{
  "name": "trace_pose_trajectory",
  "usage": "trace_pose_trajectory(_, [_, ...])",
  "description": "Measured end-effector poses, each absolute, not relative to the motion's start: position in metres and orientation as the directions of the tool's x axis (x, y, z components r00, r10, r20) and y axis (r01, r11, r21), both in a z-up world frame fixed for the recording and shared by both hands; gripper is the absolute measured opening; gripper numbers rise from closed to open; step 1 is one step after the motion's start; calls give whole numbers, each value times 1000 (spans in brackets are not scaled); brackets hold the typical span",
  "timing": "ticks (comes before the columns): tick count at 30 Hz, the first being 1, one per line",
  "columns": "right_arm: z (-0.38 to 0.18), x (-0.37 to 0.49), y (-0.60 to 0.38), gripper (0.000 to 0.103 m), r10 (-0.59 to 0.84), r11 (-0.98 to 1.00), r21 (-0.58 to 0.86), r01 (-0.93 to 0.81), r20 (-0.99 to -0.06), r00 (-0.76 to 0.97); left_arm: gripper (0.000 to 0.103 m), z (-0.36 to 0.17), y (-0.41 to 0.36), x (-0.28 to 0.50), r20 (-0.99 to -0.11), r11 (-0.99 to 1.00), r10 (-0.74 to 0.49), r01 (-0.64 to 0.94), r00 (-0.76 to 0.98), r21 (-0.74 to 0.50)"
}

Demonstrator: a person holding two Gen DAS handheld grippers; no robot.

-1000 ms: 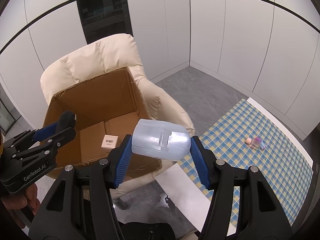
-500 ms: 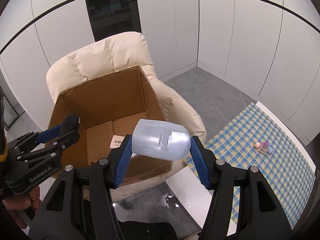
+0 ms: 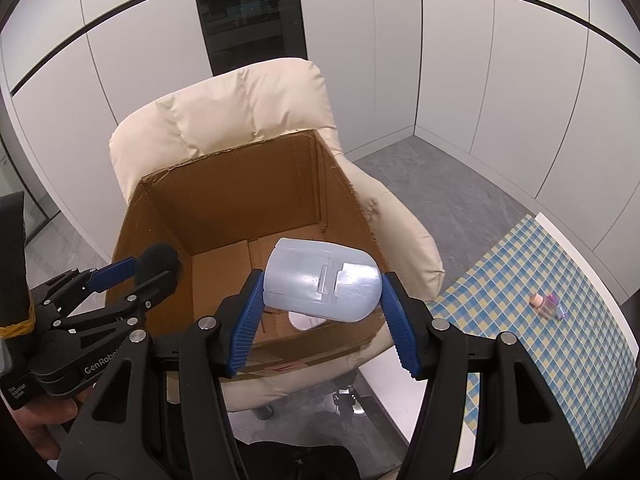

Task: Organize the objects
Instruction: 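Open left tool to drop the black sponge into the box, then lower the pale blue case into the box and open right tool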

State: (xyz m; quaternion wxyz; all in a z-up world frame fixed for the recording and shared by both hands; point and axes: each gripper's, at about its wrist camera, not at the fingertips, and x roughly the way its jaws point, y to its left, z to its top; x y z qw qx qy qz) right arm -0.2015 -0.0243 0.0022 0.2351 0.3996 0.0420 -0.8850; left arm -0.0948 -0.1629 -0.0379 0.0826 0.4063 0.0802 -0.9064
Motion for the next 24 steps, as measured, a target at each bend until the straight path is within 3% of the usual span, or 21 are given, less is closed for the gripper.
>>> trace_pose_trajectory(5, [2,-201,-36,60,-395,-877,116,467,-727,-562,89,-36,-170,-91,-743,-971,-106,230,-661,-66])
trace_pose_trajectory(10, [2,-201,-47,60,-404,-869,117,480,-728,-553,102,-30,-176,-84,-722,-968,-134,246,-679,-51])
trace_pose_trajectory(24, [3,-195,-85,60,-432,-841,114,529,-729,-530,102,-27,-203,-67,-716,-957,-162,285,-679,-55])
